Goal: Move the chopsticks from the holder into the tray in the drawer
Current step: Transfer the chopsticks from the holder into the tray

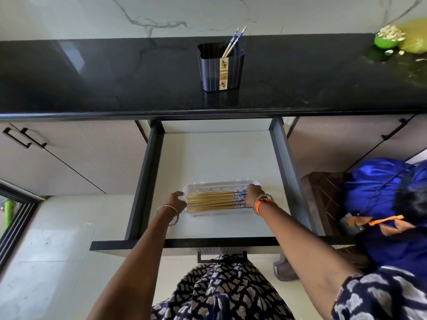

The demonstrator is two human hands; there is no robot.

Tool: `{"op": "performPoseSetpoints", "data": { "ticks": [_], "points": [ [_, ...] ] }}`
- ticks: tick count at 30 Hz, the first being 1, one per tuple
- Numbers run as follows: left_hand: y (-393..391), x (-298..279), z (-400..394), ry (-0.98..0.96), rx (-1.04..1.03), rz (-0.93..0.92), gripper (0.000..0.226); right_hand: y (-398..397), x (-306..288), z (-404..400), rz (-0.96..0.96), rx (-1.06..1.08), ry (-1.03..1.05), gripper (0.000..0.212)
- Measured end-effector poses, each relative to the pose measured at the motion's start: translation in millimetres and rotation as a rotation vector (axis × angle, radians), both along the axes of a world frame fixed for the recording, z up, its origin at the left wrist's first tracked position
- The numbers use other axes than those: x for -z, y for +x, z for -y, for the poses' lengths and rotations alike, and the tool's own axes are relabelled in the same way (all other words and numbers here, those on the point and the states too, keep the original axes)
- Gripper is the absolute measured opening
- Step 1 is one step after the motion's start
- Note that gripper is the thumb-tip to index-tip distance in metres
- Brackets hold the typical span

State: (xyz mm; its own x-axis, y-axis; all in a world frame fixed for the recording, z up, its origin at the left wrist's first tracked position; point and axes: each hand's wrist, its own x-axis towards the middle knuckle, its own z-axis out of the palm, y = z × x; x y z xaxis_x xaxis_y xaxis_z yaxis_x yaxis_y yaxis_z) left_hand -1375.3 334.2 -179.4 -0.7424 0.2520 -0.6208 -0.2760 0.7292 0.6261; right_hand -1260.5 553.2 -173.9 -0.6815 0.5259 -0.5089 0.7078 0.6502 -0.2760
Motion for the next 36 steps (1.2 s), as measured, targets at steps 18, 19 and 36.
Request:
{"op": "performPoseSetpoints", "data": {
  "ticks": [18, 19, 36],
  "points": [
    [-208, -226, -195, 0.428, 0.097, -0.809, 0.034, -312, -259, -208, -1.059, 0.336, 0.062, 0.011],
    [-217, -226, -202, 0.429, 0.089, -0.814, 0.034, -327, -256, -221, -1.006, 0.308, 0.067, 0.013],
    [-264, -197, -233, 0.423, 0.084, -0.839, 0.029, -393, -257, -247, -0.721, -0.046, -0.026, 0.014]
  ]
}}
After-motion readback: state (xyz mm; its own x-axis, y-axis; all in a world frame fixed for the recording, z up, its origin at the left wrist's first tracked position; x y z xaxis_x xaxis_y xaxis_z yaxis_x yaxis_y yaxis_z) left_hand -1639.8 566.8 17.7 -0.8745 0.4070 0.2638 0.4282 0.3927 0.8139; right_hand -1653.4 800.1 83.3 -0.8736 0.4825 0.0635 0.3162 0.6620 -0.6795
